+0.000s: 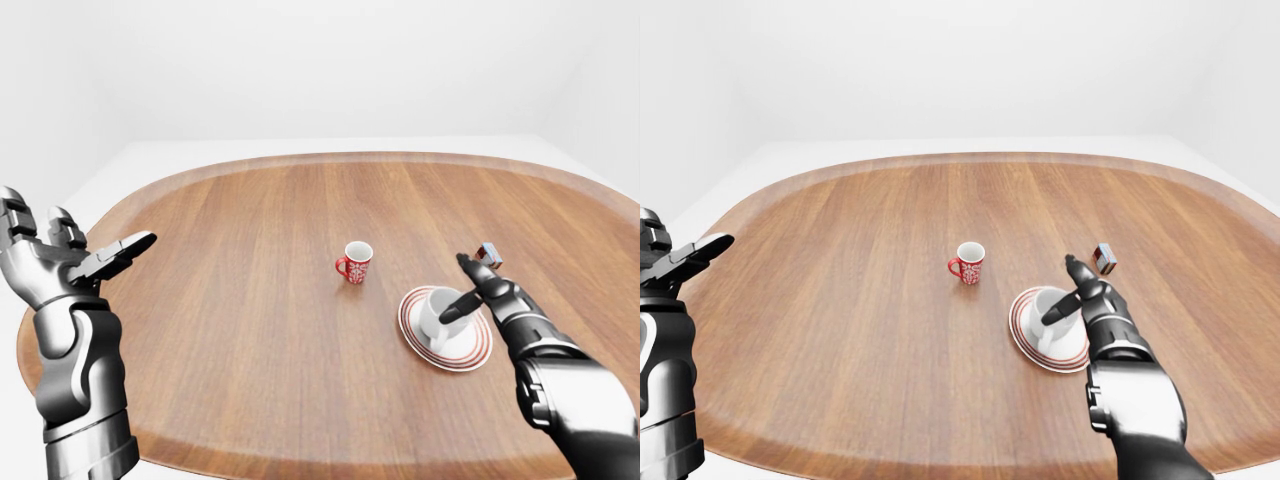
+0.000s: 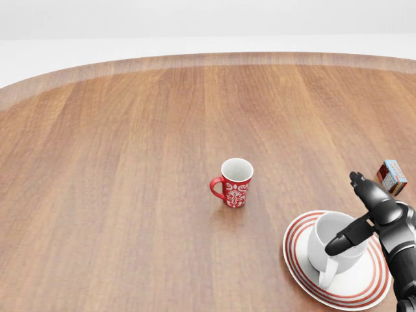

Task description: Put the white mug on the plate.

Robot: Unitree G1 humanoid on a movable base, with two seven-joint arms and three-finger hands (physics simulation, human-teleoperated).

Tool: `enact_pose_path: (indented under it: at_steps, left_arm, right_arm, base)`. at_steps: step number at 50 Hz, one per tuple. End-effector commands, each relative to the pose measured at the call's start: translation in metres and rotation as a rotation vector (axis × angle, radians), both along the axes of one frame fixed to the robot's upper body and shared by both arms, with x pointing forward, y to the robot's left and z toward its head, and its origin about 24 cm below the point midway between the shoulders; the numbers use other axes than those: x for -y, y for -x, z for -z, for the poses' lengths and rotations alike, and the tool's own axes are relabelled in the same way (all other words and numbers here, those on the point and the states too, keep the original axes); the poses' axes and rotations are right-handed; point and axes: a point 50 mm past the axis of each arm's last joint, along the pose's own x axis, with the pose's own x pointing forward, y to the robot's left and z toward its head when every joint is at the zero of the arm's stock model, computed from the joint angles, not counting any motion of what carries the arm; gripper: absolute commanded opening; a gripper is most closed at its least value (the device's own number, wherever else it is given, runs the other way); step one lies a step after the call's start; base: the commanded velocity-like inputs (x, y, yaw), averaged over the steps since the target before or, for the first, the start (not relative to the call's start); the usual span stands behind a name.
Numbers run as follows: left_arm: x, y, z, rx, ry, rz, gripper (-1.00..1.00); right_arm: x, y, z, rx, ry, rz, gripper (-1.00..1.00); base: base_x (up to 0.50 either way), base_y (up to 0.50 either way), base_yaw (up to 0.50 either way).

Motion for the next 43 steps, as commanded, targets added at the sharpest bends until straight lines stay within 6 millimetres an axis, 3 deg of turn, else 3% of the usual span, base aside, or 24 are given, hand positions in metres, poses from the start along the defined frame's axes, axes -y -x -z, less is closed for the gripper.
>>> enact_pose_path:
  at_steps: [1, 11, 15, 17, 22, 24, 27, 33, 37, 43]
  left_arm:
    - [0.000, 0.000, 0.000, 0.000, -0.002, 0.000, 1.00]
    - [0.001, 0.001, 0.000, 0.003, -0.003, 0.000, 1.00]
    - [0.001, 0.001, 0.000, 0.001, -0.003, 0.000, 1.00]
    - [0.000, 0.001, 0.000, 0.000, -0.002, 0.000, 1.00]
    - [0.000, 0.001, 0.000, -0.001, -0.002, 0.000, 1.00]
    - [0.000, 0.001, 0.001, -0.001, -0.001, -0.001, 1.00]
    - [0.000, 0.000, 0.001, -0.002, -0.001, 0.000, 1.00]
    - [0.000, 0.000, 0.001, -0.003, -0.001, 0.000, 1.00]
    - [0.000, 0.001, 0.000, 0.001, -0.001, -0.001, 1.00]
    - [0.000, 0.000, 0.000, -0.001, 0.001, 0.000, 1.00]
  right_arm:
    - [-0.004, -0.023, -0.039, 0.100, 0.020, -0.042, 1.00]
    - [-0.018, -0.056, -0.118, 0.325, 0.090, -0.117, 1.00]
    - [-0.022, -0.063, -0.159, 0.458, 0.164, -0.140, 1.00]
    - [-0.029, -0.065, -0.192, 0.563, 0.187, -0.170, 1.00]
    - [-0.044, -0.060, -0.235, 0.692, 0.266, -0.249, 1.00]
    - [-0.056, -0.053, -0.261, 0.778, 0.316, -0.302, 1.00]
    - [-0.067, -0.046, -0.278, 0.818, 0.358, -0.351, 1.00]
    - [-0.102, -0.023, -0.332, 0.959, 0.462, -0.458, 1.00]
    - [-0.112, -0.018, -0.345, 1.016, 0.484, -0.458, 1.00]
    - [-0.114, -0.017, -0.348, 1.064, 0.476, -0.440, 1.00]
  base:
    - [0.00, 0.00, 0.00]
    - [0.00, 0.00, 0.00]
    - [0.00, 0.00, 0.00]
    - [0.00, 0.00, 0.00]
    - [0.00, 0.00, 0.00]
    - [0.00, 0.00, 0.00]
    - [0.00, 0.00, 0.00]
    - [0.00, 0.00, 0.00]
    - [0.00, 0.00, 0.00]
    - [0.00, 0.00, 0.00]
